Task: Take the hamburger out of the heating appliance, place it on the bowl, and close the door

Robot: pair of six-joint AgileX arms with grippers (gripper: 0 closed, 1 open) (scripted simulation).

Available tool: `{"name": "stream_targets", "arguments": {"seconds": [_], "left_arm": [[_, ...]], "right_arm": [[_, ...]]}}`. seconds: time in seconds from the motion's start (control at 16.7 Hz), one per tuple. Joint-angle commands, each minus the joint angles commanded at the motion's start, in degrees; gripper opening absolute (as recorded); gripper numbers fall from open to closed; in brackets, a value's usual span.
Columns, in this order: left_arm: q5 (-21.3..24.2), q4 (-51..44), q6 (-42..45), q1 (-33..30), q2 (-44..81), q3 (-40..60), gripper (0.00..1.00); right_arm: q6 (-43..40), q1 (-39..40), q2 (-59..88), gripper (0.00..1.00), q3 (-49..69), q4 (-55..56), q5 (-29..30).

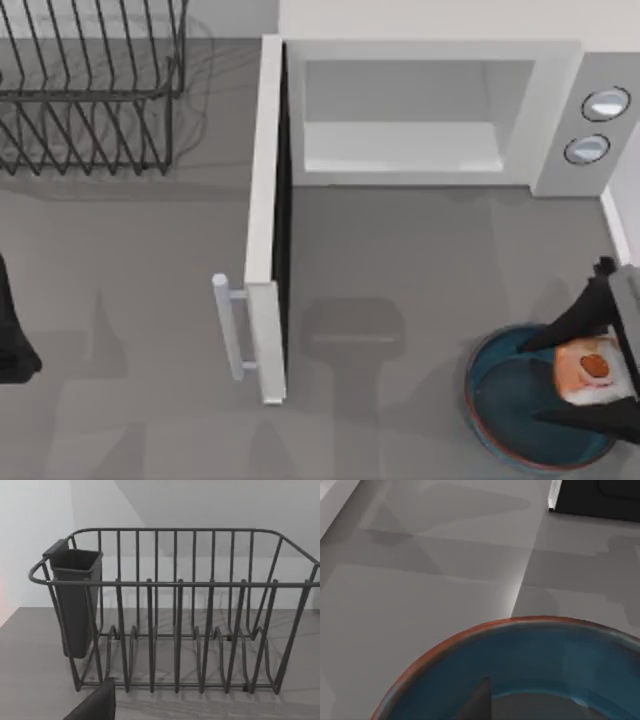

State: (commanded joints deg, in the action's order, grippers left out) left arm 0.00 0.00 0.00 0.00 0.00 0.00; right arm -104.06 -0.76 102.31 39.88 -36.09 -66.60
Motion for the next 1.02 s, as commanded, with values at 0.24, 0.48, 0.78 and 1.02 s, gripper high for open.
{"name": "stream_targets", "arguments": {"seconds": [0.24,0.48,0.78,1.02], "left_arm": [[0.0,0.0,0.0,0.0,0.0,0.0,1.0],[0.0,0.0,0.0,0.0,0.0,0.0,1.0],[0.0,0.0,0.0,0.0,0.0,0.0,1.0],[0.0,0.0,0.0,0.0,0.0,0.0,1.0]], "right_arm": [[6.4,2.38,0.71,0.0,-2.21,8.7,0.01],[15.43,5.71,1.63,0.0,-5.31,22.42,0.06],[21.59,7.98,2.22,0.0,-7.45,29.71,0.13],[21.59,7.98,2.22,0.08,-7.45,29.71,0.13]]}}
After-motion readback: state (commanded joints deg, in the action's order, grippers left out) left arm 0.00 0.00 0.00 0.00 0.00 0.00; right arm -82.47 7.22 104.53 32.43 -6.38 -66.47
